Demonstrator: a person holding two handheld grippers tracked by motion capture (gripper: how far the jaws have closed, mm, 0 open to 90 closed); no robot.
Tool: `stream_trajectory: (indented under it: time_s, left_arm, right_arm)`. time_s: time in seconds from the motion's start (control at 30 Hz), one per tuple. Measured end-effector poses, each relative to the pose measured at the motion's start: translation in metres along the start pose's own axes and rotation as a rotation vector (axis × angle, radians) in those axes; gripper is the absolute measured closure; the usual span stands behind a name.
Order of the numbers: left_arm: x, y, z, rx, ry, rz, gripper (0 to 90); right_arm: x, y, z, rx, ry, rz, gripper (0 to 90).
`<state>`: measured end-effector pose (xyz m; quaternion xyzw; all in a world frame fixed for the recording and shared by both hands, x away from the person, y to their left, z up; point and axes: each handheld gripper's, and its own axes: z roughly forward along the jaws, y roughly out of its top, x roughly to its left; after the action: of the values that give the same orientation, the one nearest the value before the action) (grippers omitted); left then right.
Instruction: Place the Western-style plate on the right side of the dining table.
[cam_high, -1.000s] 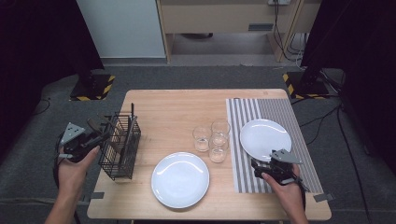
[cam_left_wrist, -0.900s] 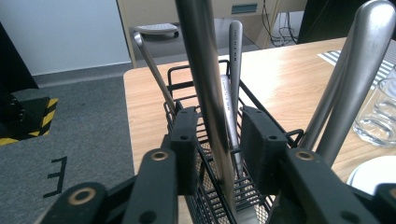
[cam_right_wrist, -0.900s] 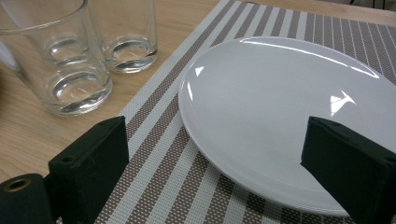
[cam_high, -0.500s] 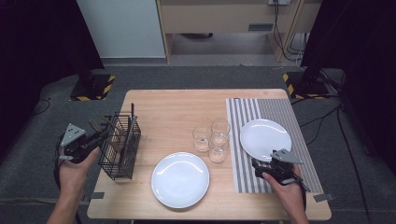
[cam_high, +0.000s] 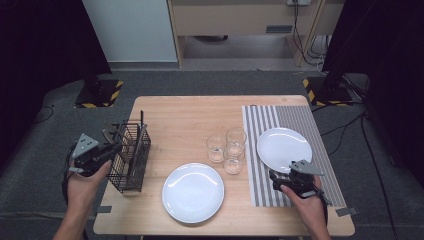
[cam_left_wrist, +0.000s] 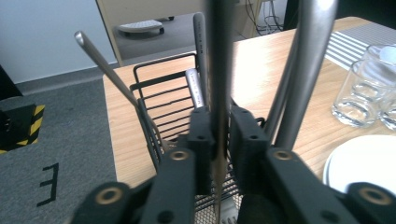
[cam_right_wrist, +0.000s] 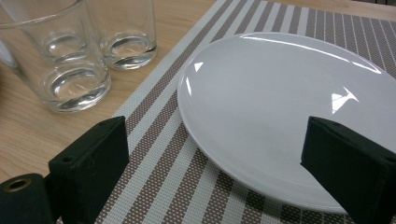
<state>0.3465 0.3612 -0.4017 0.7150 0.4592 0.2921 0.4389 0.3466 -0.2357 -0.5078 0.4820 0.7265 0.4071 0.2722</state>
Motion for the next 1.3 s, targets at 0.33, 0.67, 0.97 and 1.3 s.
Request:
stream_trajectory:
  time_s: [0.33, 0.67, 0.97, 1.3]
  left_arm:
    - [-0.001, 0.01, -0.009, -0.014, -0.047, 0.02, 83.2]
    - [0.008, 0.021, -0.02, -0.044, -0.055, 0.017, 83.2]
    - [0.014, 0.023, -0.022, -0.044, -0.103, 0.026, 83.2]
    - [0.025, 0.03, -0.028, -0.039, -0.174, 0.051, 83.3]
  right_arm:
    - [-0.001, 0.0, 0.0, 0.002, 0.003, 0.007, 7.8]
    - [-0.001, 0.0, -0.001, -0.002, 0.005, 0.008, 7.8]
    - [-0.001, 0.0, -0.001, -0.005, 0.003, 0.011, 7.8]
    - [-0.001, 0.0, -0.001, -0.007, 0.002, 0.007, 7.8]
